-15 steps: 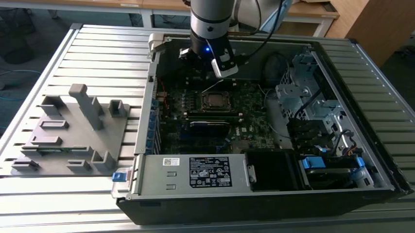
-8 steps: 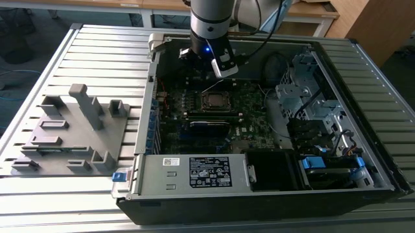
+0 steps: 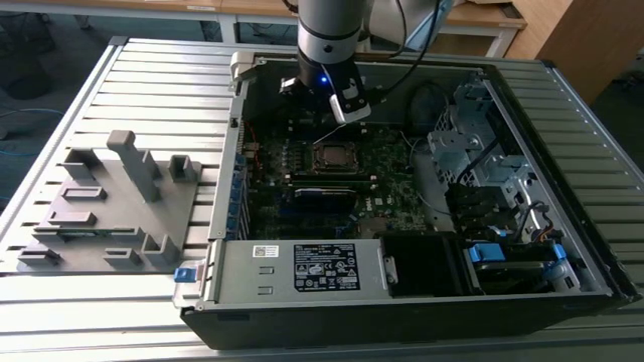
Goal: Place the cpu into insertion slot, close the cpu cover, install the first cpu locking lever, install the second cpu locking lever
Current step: 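Install the first cpu locking lever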
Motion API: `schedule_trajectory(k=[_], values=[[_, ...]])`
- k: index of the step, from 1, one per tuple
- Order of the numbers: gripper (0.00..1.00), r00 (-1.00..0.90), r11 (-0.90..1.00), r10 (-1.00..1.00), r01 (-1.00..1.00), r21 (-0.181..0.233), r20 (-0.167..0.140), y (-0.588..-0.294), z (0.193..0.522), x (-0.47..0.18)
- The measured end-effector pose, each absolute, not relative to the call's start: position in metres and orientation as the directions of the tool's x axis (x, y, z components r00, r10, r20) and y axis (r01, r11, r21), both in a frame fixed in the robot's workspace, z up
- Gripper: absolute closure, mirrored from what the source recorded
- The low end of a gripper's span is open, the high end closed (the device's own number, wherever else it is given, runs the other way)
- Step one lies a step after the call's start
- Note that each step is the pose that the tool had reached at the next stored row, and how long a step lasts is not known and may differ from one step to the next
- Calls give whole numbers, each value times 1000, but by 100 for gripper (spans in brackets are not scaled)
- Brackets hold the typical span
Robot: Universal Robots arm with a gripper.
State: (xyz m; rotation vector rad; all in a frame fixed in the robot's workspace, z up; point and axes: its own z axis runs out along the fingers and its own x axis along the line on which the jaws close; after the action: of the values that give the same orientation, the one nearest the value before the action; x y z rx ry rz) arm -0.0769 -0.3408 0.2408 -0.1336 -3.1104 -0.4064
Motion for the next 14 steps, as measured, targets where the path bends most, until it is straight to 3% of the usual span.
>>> schedule_trajectory(k=[14], values=[[90,-996,963,90,90,255,13,-341,238,-74]])
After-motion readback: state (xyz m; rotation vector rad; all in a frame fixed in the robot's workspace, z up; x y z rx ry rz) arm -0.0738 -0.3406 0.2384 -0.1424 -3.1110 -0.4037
